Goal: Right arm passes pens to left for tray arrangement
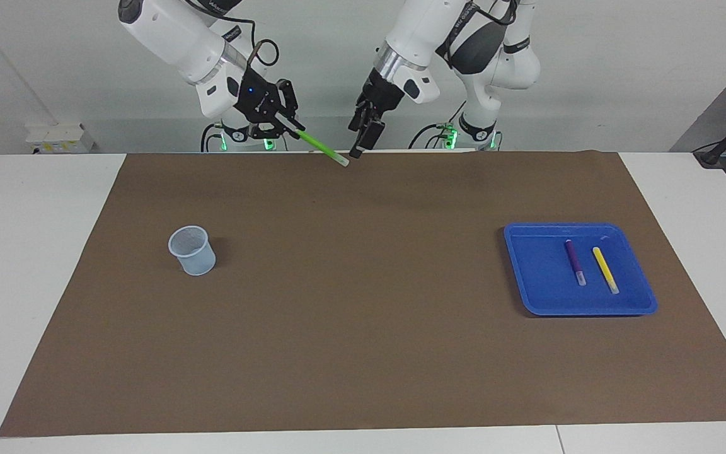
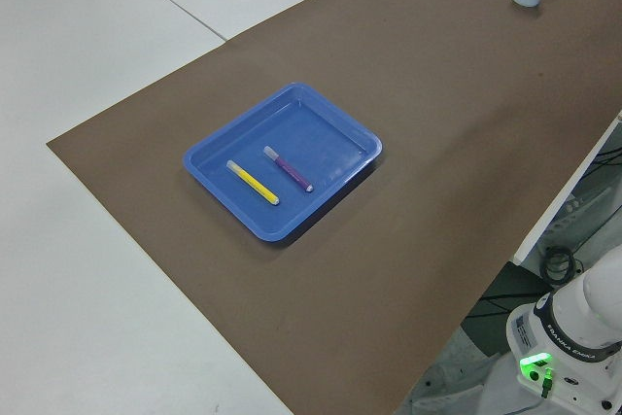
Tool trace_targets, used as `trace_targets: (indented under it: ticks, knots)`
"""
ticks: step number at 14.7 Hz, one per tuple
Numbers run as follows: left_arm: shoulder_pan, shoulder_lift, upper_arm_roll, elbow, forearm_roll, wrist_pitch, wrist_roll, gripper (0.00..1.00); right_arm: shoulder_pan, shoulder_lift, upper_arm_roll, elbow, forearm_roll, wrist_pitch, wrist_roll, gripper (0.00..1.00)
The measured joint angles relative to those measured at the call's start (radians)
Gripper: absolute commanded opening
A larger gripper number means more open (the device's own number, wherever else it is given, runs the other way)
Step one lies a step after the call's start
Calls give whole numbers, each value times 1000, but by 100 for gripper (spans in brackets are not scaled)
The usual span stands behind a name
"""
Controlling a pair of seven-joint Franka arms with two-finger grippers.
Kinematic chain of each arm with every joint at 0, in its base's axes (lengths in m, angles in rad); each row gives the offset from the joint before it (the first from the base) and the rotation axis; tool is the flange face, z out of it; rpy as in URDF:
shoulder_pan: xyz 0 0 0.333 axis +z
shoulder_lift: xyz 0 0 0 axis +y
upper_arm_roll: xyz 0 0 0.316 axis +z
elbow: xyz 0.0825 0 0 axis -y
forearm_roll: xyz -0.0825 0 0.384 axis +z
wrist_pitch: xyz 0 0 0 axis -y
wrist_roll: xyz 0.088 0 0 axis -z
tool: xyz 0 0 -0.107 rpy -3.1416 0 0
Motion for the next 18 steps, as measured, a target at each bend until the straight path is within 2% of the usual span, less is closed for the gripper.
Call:
trace_targets:
  ticks: [4, 8, 12, 15, 18]
  knots:
    - [-75, 4, 0, -1, 0, 72, -26, 98, 0, 0, 0, 0, 7, 0, -16, 0]
    - [-89, 27, 1, -21, 0, 190, -23, 94, 0, 0, -1, 0, 39, 11, -52, 0]
    - [-91, 70, 1, -18, 0, 172, 11, 91, 0, 0, -1, -1, 40, 14, -55, 0]
    - [-91, 71, 2, 11, 0, 113, 37, 71, 0, 0, -1, -1, 40, 15, -55, 0]
    - [-93, 71, 2, 21, 1, 99, 49, 69, 0, 0, -1, -1, 44, 15, -56, 0]
